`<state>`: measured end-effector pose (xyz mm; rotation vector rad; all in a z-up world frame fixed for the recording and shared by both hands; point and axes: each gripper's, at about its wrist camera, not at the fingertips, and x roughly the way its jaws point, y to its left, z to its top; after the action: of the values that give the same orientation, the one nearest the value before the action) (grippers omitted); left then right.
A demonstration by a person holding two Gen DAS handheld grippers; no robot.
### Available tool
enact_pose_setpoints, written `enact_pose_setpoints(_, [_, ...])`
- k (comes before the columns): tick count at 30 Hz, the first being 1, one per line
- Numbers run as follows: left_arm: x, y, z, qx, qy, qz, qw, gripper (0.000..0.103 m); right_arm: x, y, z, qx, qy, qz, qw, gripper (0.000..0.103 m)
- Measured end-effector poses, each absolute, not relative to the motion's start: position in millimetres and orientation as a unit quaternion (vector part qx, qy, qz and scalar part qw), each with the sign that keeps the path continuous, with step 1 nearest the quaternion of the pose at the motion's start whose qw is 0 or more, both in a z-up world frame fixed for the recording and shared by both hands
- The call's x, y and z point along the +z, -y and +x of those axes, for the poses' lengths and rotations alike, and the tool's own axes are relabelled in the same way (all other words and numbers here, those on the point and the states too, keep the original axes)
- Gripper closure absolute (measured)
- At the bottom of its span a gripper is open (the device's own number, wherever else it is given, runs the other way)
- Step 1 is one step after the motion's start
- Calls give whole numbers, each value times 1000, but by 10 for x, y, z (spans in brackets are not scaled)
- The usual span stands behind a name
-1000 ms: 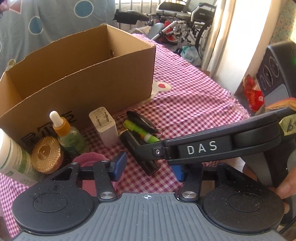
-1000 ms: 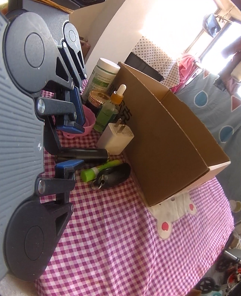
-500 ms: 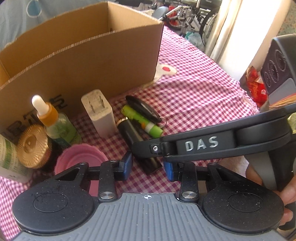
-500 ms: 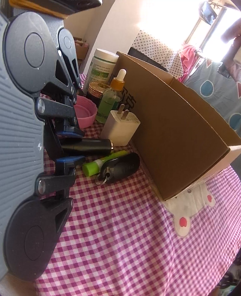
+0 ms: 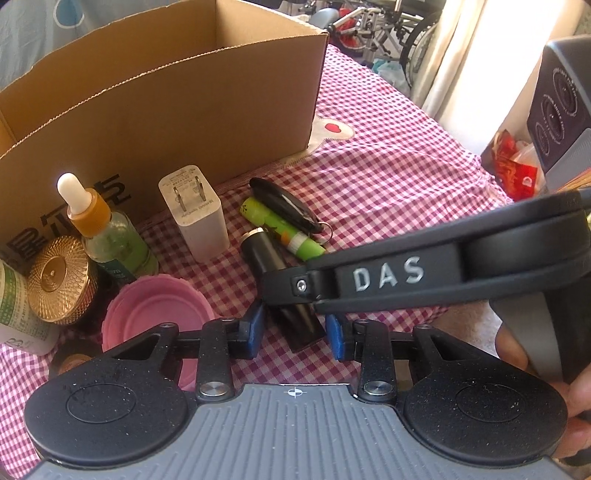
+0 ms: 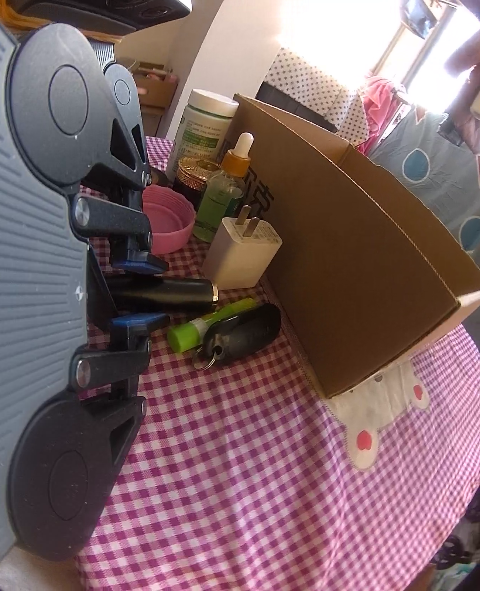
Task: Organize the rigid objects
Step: 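Reach the right gripper to the black cylindrical battery and close on it, then lift the battery with the right gripper into the box and open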
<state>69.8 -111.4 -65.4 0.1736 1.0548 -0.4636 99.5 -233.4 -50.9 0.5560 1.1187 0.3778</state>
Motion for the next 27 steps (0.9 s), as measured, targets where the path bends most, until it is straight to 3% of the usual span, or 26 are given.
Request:
enact_pose_setpoints(13, [-617, 1109, 666, -211, -481, 91, 846, 75, -525, 2401, 864, 169, -507, 282, 797, 79])
enact_pose_setpoints(27, [-208, 1037, 393, -206, -428, 93, 875, 75, -135, 2457, 573, 184, -457, 287, 822, 79])
